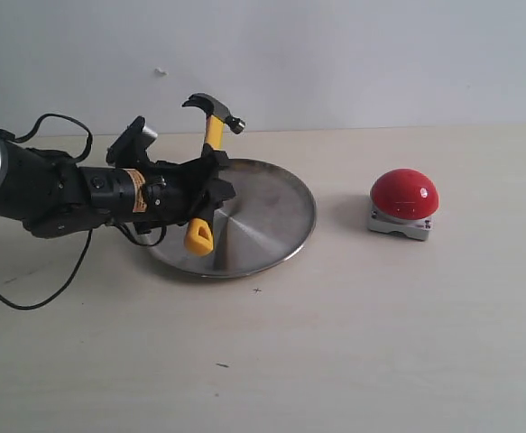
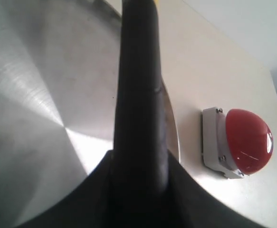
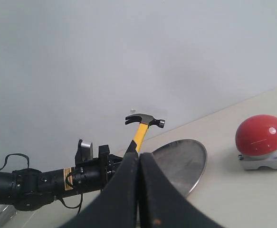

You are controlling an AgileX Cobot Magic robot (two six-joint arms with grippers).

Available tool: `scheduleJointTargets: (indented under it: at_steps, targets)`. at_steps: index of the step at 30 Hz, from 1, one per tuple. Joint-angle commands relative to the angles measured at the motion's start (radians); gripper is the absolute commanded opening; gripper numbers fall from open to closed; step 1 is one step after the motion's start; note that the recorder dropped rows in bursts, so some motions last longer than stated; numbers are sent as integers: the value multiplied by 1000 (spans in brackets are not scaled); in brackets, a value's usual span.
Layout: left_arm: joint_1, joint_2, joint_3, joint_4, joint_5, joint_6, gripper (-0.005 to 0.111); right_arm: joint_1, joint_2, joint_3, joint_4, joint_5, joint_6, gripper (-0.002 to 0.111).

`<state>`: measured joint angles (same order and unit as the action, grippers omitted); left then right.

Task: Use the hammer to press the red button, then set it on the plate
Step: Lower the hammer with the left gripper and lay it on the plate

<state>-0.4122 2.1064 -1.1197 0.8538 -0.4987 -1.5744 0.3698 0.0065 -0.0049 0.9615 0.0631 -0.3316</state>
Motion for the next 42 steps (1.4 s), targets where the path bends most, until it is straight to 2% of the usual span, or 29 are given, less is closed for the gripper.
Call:
scheduleJointTargets:
  at_steps: [1,11,17,19,28,42]
  targets:
    - [-8,17,-47,-21,-58,19,0,-6,-7,5,-2,-5,-6,0]
    - [-36,64,-105,-22,-26,5,0,-6,-7,5,-2,-5,-6,0]
    - [-77,69,-164,-13,142,5,0,-6,-7,5,-2,-5,-6,0]
    - [-81,69,-170,-7,156,5,0,-6,-7,5,-2,-5,-6,0]
    - [-81,72,-171,56,171,-25,0,-6,-7,5,-2,-5,-6,0]
    - [-73,142,-171,25,118,-29,0,-6,-7,5,-2,-5,-6,0]
